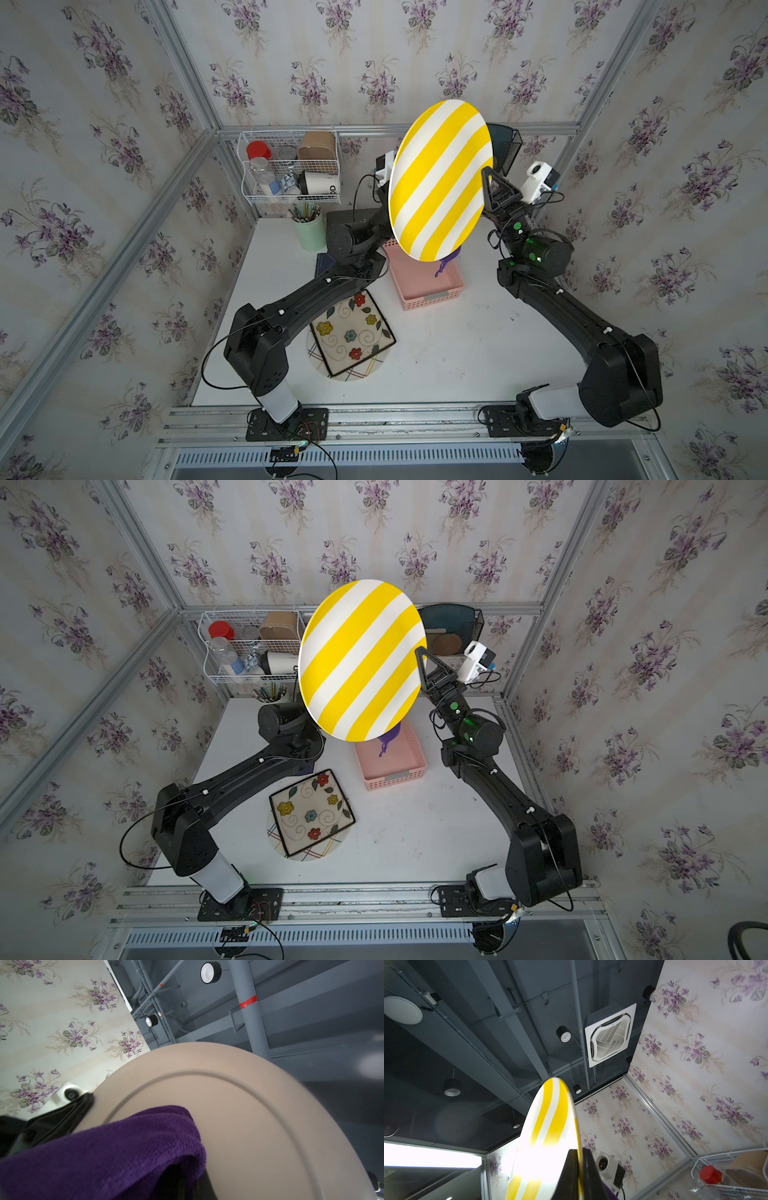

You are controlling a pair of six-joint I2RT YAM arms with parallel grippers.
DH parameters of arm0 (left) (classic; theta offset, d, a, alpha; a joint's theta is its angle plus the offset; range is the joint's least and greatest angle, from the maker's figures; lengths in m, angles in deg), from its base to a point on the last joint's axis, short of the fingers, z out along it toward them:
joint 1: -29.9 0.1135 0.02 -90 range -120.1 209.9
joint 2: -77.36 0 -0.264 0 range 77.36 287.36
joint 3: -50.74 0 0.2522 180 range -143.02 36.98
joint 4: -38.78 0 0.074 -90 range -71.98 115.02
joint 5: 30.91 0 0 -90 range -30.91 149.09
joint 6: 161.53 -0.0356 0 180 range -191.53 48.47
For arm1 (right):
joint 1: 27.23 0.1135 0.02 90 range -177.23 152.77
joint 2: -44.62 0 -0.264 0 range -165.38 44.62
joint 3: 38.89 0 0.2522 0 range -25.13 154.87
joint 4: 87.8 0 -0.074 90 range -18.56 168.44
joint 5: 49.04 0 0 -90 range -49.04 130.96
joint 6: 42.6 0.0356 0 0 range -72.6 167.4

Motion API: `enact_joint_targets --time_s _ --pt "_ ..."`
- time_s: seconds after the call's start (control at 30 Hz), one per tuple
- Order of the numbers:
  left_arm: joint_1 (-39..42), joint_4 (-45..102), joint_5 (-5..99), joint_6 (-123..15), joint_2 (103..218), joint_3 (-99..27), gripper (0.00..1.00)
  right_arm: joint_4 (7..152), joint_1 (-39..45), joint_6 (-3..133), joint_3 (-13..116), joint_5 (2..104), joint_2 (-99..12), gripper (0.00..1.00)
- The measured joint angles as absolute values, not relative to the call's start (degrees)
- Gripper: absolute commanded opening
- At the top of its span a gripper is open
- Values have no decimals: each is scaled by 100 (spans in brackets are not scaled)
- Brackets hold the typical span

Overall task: Wipe the wet plate dry
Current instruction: Wipe the plate with towel.

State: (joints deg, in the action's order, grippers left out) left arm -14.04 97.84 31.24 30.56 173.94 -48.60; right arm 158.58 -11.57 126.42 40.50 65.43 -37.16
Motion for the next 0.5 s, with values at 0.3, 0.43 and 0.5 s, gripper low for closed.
enact_joint_targets --time_s 0.3,0.43,0.5 --pt "-628 9445 2660 2855 16701 -4455 0 15060 -1585 12640 3064 6327 -2975 0" --pt "-497 9439 2623 2678 16616 -4525 0 14857 -1172 12428 2516 6235 -2560 0" --pt "-554 9498 2647 2597 16659 -4525 0 14778 -1043 12393 2437 6091 -2494 0"
